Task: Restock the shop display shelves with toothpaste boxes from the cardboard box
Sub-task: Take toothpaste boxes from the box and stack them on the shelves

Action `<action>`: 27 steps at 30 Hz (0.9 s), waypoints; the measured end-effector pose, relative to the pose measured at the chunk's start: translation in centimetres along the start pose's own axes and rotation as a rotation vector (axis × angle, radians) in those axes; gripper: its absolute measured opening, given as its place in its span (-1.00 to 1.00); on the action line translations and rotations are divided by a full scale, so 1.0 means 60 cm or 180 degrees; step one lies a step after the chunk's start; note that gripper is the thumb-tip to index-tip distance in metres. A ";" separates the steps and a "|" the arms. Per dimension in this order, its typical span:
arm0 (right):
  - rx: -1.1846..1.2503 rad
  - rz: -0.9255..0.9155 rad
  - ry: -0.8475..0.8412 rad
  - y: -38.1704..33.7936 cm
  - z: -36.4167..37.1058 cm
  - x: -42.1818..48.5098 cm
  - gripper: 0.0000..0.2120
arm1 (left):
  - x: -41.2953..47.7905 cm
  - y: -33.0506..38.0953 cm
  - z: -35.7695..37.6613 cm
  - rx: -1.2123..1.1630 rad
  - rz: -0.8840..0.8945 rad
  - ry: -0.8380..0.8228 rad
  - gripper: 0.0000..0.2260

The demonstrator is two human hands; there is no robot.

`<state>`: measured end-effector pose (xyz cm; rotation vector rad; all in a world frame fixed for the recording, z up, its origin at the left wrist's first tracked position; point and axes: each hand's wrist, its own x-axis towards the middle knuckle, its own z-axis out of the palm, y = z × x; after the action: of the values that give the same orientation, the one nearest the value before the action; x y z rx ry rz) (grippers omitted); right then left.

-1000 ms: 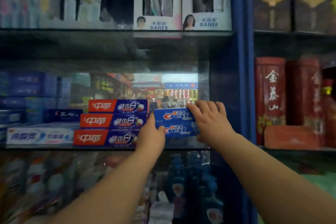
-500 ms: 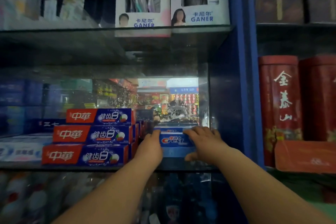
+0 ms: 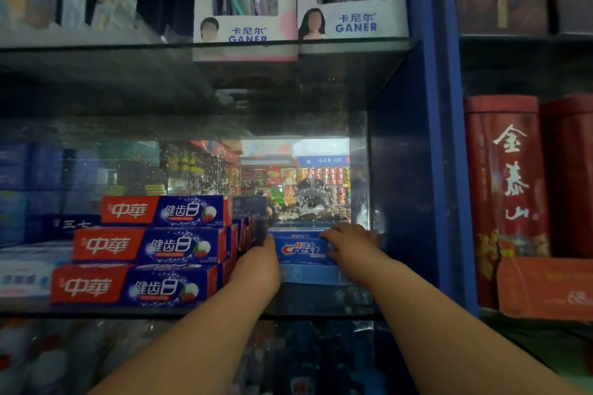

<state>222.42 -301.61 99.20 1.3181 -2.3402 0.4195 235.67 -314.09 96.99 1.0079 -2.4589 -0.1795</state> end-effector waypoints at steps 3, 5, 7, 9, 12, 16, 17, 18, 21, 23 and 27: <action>0.0340 0.0103 -0.0022 0.005 0.007 0.006 -0.54 | 0.001 -0.001 0.003 0.0055 0.0004 0.0021 -0.32; 0.0195 0.0084 -0.0140 0.005 0.008 0.008 -0.55 | 0.000 0.001 0.003 0.0120 -0.0022 0.0042 -0.32; 0.0110 0.0089 -0.0278 0.001 0.004 0.009 -0.54 | -0.004 0.002 0.000 0.0100 -0.0045 0.0038 -0.32; -0.0123 0.0115 -0.0287 -0.005 0.000 0.006 -0.54 | -0.010 0.002 -0.005 0.0023 -0.0089 0.0002 -0.31; -0.0226 0.0109 -0.0058 -0.016 -0.004 -0.006 -0.54 | -0.024 0.002 -0.013 -0.0160 -0.0067 0.0108 -0.37; -0.0183 -0.0028 0.0222 -0.053 -0.015 -0.036 -0.49 | -0.060 0.002 -0.028 -0.0532 0.0172 0.0365 -0.55; -0.0179 -0.0080 0.0355 -0.066 -0.017 -0.045 -0.50 | -0.073 0.001 -0.033 -0.0661 0.0249 0.0435 -0.60; -0.0147 -0.0142 0.0519 -0.079 -0.018 -0.056 -0.51 | -0.087 0.001 -0.038 -0.0771 0.0326 0.0507 -0.63; -0.0038 -0.0368 0.0880 -0.125 -0.023 -0.087 -0.52 | -0.131 -0.009 -0.059 -0.0871 0.0478 0.0718 -0.65; -0.0010 -0.0468 0.0928 -0.159 -0.029 -0.103 -0.49 | -0.157 -0.021 -0.079 -0.0831 0.0477 0.0837 -0.61; 0.0079 -0.0532 0.0912 -0.225 -0.039 -0.130 -0.47 | -0.199 -0.073 -0.124 -0.0893 0.0323 0.0966 -0.57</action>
<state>238.14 -301.65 98.08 1.3538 -1.9811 0.5463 249.29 -308.59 97.78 0.7292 -2.1306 -0.3044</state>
